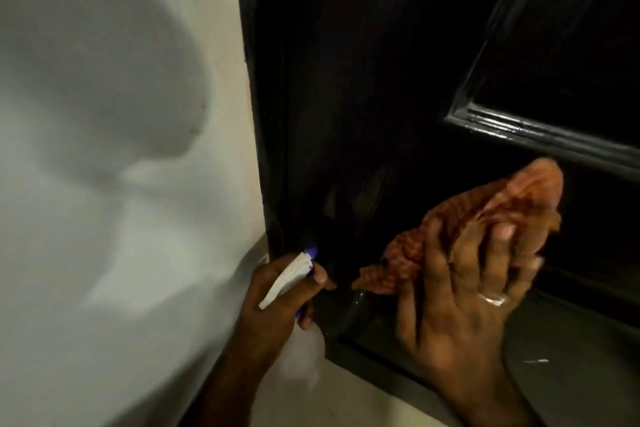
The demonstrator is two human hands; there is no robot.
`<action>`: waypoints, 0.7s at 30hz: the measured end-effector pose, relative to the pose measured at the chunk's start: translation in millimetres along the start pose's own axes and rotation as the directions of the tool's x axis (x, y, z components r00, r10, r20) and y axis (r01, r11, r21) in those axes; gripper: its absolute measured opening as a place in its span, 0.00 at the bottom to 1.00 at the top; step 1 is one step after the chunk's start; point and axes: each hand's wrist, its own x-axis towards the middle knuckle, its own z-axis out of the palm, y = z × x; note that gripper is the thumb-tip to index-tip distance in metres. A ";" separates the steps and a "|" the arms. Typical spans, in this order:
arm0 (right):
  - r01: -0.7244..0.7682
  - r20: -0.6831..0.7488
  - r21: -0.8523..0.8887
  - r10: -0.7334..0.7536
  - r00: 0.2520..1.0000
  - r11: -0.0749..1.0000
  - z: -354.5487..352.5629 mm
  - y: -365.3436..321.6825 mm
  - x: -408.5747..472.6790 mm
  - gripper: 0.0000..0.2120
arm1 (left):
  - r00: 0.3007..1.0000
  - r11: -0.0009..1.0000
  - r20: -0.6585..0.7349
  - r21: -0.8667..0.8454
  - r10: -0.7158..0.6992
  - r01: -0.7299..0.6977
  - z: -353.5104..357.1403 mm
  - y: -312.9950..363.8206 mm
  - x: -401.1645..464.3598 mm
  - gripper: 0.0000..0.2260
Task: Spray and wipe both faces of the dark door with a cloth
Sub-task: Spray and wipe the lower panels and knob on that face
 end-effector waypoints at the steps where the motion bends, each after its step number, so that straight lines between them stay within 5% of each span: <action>1: 0.061 0.052 -0.011 -0.061 0.997 0.998 12.2 -5.5 -12.9 0.23 | 0.999 0.999 0.021 -0.005 0.037 -0.037 -0.2 -7.3 2.3 0.06; 4: 0.260 0.276 -0.061 -0.234 0.932 0.964 48.5 -2.8 -75.0 0.18 | 0.985 0.988 0.077 0.007 0.155 -0.156 -5.4 -32.0 5.7 0.09; 8: 0.363 0.510 -0.091 -0.269 0.817 0.928 45.5 30.5 -140.1 0.15 | 0.996 0.997 0.052 0.037 0.073 -0.075 -8.4 -86.7 -5.6 0.16; 12: 0.105 0.203 -0.183 -0.067 0.977 0.977 20.9 38.1 -125.5 0.21 | 0.998 0.996 0.048 0.073 0.044 -0.047 -22.0 -154.2 -31.2 0.20; 16: -0.010 -0.006 -0.123 0.009 1.000 0.992 50.7 -5.2 -68.3 0.30 | 0.995 0.996 -0.099 0.085 -0.031 0.040 -38.7 -223.6 -45.3 0.33; 19: 0.211 0.137 -0.124 -0.194 0.971 0.970 94.7 -45.8 -77.6 0.43 | 0.995 0.984 -0.100 0.172 -0.027 0.044 -51.5 -277.0 -55.5 0.24; 21: 0.457 0.380 -0.091 -0.393 0.837 0.885 121.7 -49.6 -127.5 0.52 | 0.990 0.978 -0.114 0.201 0.083 -0.059 -51.7 -302.0 -65.6 0.10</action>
